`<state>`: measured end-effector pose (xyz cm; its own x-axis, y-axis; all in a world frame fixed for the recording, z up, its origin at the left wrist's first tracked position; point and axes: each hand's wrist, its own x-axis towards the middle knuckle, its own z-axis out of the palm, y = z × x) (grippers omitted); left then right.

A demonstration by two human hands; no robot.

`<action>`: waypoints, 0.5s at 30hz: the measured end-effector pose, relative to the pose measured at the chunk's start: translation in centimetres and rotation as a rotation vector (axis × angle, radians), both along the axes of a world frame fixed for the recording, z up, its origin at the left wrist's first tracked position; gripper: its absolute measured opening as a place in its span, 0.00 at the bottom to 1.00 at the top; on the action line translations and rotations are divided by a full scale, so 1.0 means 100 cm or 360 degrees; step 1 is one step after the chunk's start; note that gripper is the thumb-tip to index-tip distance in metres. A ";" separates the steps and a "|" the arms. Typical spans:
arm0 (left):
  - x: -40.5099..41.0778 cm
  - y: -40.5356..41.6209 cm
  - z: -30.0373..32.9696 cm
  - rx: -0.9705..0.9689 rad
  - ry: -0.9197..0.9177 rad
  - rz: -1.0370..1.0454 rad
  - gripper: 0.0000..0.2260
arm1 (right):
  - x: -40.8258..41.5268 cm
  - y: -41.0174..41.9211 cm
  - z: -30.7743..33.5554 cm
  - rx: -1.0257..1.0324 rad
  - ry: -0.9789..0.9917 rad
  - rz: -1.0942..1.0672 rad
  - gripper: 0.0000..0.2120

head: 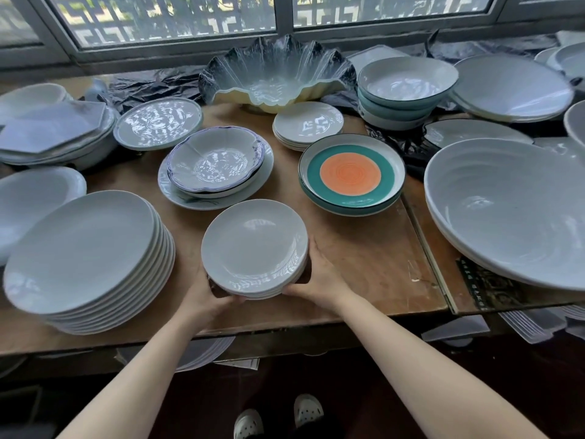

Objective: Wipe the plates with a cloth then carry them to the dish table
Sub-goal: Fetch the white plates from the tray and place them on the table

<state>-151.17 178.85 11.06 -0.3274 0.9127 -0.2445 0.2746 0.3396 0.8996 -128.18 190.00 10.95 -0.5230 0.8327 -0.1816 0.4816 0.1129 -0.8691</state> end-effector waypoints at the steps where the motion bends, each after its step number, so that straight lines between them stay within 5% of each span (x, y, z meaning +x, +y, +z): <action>1: -0.003 -0.001 0.002 0.0020 -0.0006 -0.0022 0.47 | 0.001 0.002 0.001 -0.0023 -0.0013 0.0006 0.62; 15: 0.000 0.006 0.015 0.0088 0.0177 -0.0055 0.45 | 0.000 0.014 0.015 0.0125 -0.0040 0.0137 0.54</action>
<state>-151.14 179.46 12.52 -0.3176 0.9351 -0.1574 0.3844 0.2787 0.8801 -128.14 191.43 12.48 -0.5895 0.7971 -0.1313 0.4885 0.2223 -0.8438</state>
